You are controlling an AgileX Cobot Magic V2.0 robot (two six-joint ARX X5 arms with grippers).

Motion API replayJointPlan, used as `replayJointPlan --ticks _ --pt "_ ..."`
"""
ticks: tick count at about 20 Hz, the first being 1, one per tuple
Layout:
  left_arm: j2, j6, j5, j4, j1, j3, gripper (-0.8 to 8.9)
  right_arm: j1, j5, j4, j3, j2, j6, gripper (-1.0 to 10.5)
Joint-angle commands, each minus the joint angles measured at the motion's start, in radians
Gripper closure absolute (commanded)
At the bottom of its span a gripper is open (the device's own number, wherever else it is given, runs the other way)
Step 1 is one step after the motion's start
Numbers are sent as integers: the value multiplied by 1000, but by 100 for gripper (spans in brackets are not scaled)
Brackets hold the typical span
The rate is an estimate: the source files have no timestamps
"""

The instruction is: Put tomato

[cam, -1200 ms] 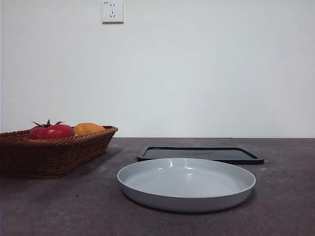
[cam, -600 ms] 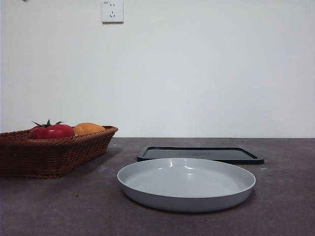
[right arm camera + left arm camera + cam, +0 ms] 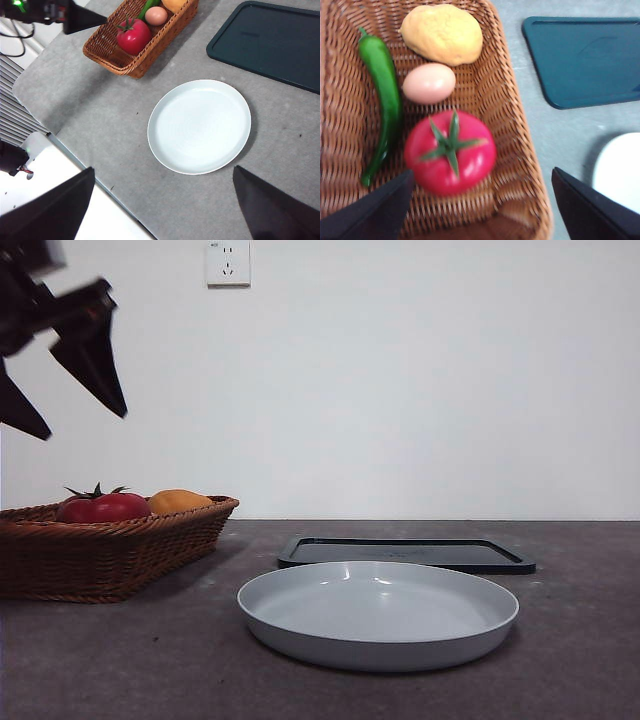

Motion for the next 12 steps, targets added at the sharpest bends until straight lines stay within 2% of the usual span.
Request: replayJointPlan --ticks 1,12 --pt "65 41 -4 43 -3 24 366 5 -2 5 19 6 -3 506" --pt "250 101 -24 124 -4 24 366 5 -2 5 19 6 -3 506"
